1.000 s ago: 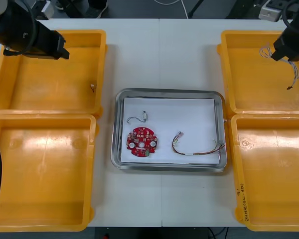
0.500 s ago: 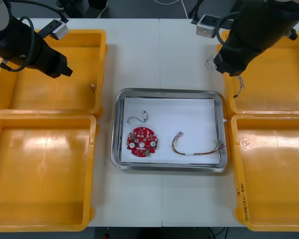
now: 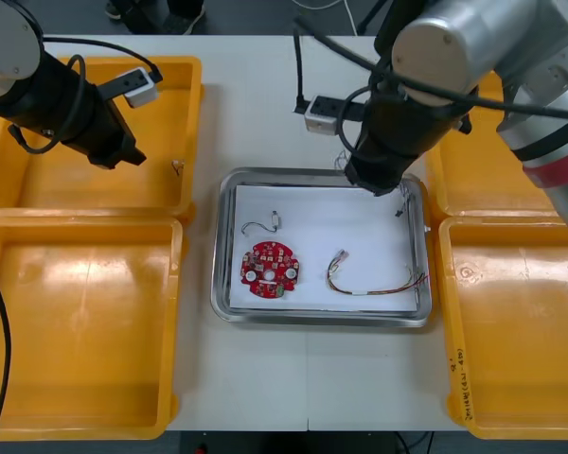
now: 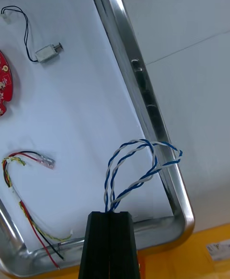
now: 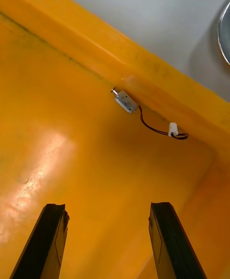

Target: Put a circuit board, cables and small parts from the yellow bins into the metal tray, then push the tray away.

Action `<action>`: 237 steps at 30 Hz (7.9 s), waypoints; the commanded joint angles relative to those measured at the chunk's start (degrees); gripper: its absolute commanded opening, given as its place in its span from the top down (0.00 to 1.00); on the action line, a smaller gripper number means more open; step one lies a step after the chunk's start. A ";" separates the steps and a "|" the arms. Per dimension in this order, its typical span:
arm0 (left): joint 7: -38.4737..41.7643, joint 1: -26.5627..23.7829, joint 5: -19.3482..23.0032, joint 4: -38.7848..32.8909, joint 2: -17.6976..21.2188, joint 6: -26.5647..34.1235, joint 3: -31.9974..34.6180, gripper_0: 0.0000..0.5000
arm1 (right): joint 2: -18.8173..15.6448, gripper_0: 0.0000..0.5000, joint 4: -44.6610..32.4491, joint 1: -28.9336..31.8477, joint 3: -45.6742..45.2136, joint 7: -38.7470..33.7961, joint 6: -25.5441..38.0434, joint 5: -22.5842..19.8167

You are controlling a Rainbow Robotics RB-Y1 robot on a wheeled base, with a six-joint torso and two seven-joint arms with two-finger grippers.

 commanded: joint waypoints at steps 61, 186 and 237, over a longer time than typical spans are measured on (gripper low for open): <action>-5.74 -0.04 -5.50 1.93 -8.20 -3.85 -4.89 1.00 | -2.28 0.00 -1.94 11.63 10.45 20.18 -17.23 10.35; 60.53 -2.33 -9.11 -1.15 5.07 -3.50 -7.70 0.00 | -18.01 0.00 -22.07 40.81 -46.15 -35.63 5.63 -2.22; 59.74 -2.33 -10.78 14.85 0.94 -21.69 -13.33 1.00 | -17.84 0.00 -22.07 40.81 -46.15 -39.50 5.89 -2.49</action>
